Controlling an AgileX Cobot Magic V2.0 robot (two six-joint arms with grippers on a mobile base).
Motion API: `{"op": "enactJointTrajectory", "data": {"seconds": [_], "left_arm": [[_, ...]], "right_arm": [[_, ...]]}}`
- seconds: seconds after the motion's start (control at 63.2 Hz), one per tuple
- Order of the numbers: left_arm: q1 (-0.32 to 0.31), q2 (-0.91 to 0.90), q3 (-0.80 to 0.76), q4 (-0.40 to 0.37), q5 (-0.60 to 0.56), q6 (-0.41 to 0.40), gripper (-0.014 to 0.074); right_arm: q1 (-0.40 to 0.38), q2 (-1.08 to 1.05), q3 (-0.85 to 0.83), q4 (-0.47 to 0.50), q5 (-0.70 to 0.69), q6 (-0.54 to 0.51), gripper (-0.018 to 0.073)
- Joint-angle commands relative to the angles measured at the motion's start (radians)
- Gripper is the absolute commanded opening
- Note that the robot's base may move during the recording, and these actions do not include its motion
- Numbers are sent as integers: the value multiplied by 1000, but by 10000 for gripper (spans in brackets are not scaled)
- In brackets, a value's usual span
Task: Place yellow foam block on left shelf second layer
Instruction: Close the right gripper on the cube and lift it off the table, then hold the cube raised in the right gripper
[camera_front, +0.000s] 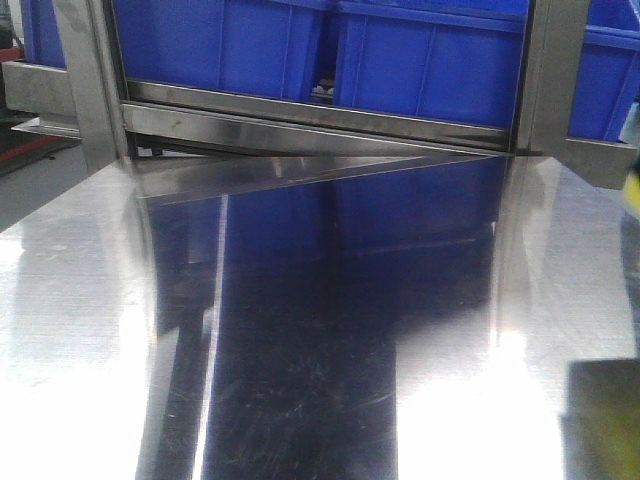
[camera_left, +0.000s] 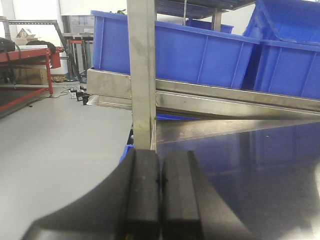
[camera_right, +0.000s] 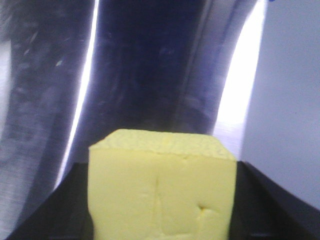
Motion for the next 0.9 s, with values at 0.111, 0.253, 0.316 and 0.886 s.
{"op": "enactJointTrajectory", "data": {"seconds": [0.111, 0.253, 0.316, 0.886], "left_arm": [[-1, -17, 27, -6, -80, -3, 124], [-1, -17, 27, -6, -80, -3, 124], [-1, -17, 27, -6, -80, -3, 124], [-1, -17, 27, -6, -80, -3, 124]], "right_arm": [[-143, -194, 129, 79, -245, -223, 478], [-166, -288, 232, 121, -435, -255, 478], [-166, -338, 291, 123, -562, -255, 478], [-217, -630, 468, 251, -846, -283, 478]]}}
